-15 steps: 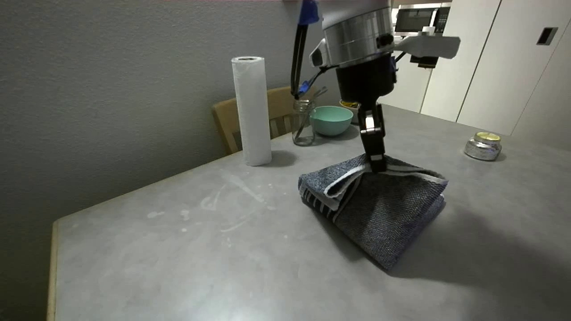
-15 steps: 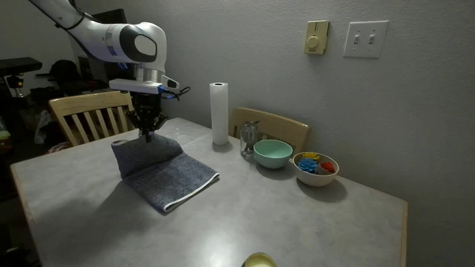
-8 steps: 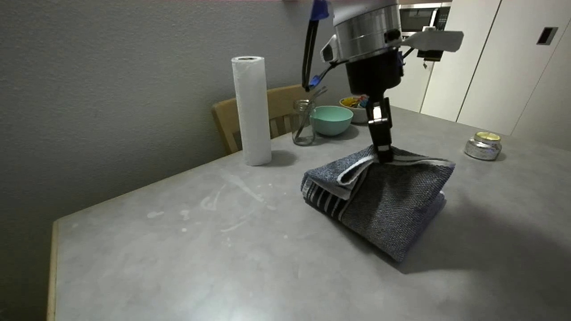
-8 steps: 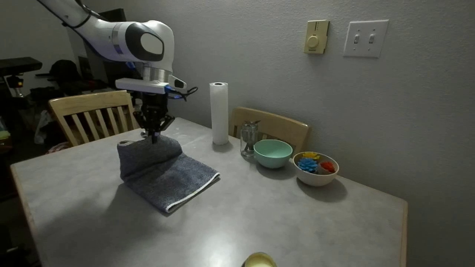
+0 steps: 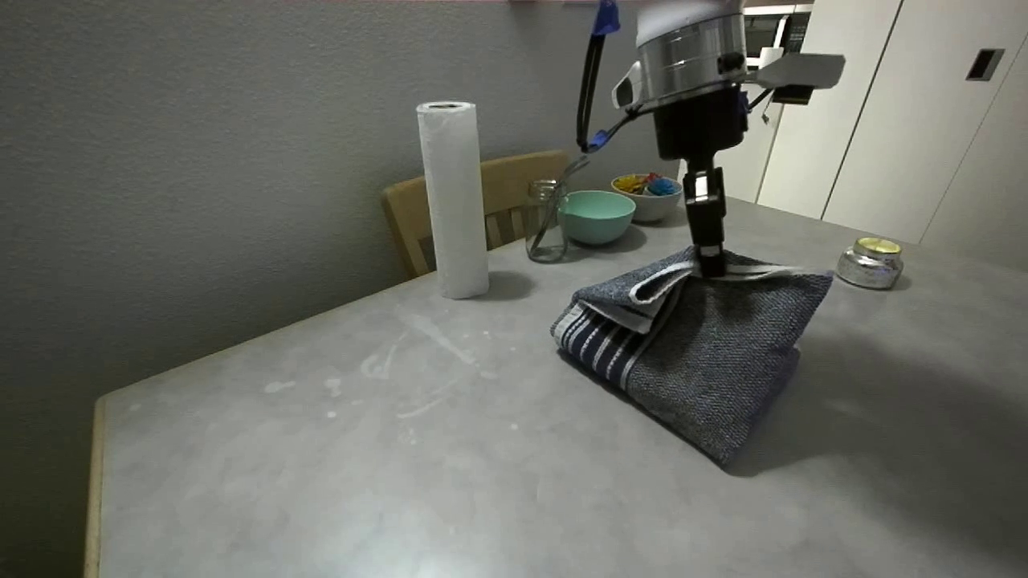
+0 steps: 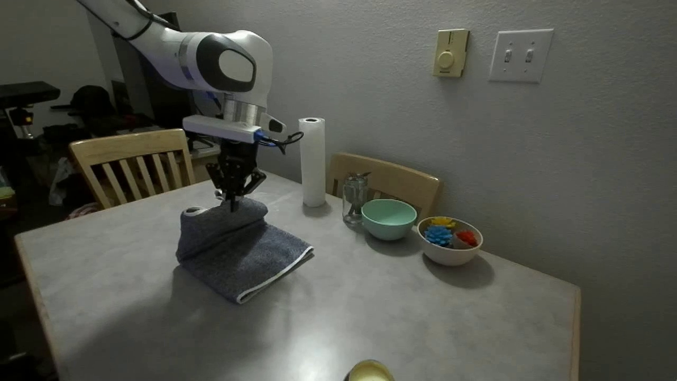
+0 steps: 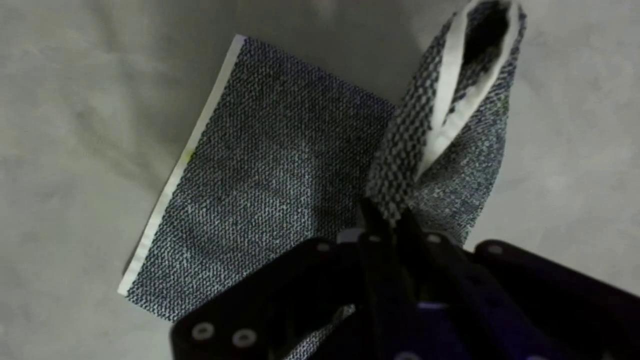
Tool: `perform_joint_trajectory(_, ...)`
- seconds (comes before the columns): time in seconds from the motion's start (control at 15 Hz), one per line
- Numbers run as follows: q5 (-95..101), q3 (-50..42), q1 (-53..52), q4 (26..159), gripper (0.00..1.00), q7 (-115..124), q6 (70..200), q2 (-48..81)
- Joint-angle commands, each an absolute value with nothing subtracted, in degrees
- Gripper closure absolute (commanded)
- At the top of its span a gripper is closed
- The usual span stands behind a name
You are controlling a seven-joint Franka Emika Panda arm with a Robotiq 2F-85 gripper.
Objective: Fold the grey towel
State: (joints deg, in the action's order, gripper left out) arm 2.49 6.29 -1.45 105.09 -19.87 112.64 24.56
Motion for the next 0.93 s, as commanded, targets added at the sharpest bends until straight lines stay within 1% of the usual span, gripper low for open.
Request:
perform_joint_trajectory(0.0, 0.0, 5.4, -0.5, 105.6, 0.98, -17.3, 113.7, 24.5)
perform_joint_trajectory(0.33, -0.1, 3.5, -1.0, 105.9, 0.98, -8.4, 115.5, 24.2)
perform_joint_trajectory(0.87, -0.1, 2.0, -1.2, 106.1, 0.98, -1.3, 117.6, 24.9)
